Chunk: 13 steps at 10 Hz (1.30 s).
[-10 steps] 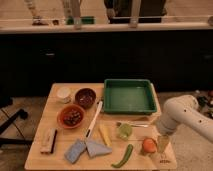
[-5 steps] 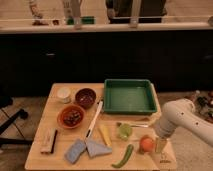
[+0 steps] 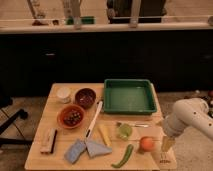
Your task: Place apple in purple bowl
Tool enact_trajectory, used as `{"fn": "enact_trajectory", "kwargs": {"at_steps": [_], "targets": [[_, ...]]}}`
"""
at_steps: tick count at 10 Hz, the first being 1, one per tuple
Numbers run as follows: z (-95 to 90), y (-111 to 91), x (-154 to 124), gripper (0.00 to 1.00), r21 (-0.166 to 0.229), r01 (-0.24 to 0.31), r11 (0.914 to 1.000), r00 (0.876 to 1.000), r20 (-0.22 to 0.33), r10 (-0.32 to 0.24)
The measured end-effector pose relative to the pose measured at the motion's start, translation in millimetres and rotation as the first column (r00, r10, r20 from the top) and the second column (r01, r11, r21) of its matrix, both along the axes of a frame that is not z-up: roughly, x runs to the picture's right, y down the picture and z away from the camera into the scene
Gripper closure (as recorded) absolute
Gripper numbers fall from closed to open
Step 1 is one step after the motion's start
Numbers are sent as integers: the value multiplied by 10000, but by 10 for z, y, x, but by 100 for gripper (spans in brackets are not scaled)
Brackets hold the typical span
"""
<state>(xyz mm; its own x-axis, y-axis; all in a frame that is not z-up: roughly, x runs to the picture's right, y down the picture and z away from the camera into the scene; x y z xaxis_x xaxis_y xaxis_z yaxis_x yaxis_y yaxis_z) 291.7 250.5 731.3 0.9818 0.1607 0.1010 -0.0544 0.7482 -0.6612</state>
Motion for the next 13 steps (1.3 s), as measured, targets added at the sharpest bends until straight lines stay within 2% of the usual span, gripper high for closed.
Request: {"fn": "enact_trajectory", "kwargs": {"at_steps": [3, 5, 6, 7, 8, 9, 11, 12, 13], "targets": [[-250, -73, -78, 20, 159, 39, 9999, 9993, 368, -45], [-399, -44, -228, 20, 325, 231, 9992, 9951, 958, -262], [-444, -37, -278, 20, 465, 381, 9982, 9907, 1289, -439], [-518, -29, -360, 20, 778, 776, 9939, 9761, 1972, -916], [-548, -17, -409, 20, 1065, 1190, 9872, 9569, 2529, -1427], [-569, 0, -454, 20, 1483, 1828, 9719, 9188, 3260, -2226], [-540, -6, -491, 20, 2021, 2748, 9400, 8468, 4121, -3362], [-510, -25, -493, 20, 2244, 3226, 9195, 8084, 4401, -3910], [-488, -33, -497, 20, 2440, 3732, 8951, 7678, 4603, -4456]]}}
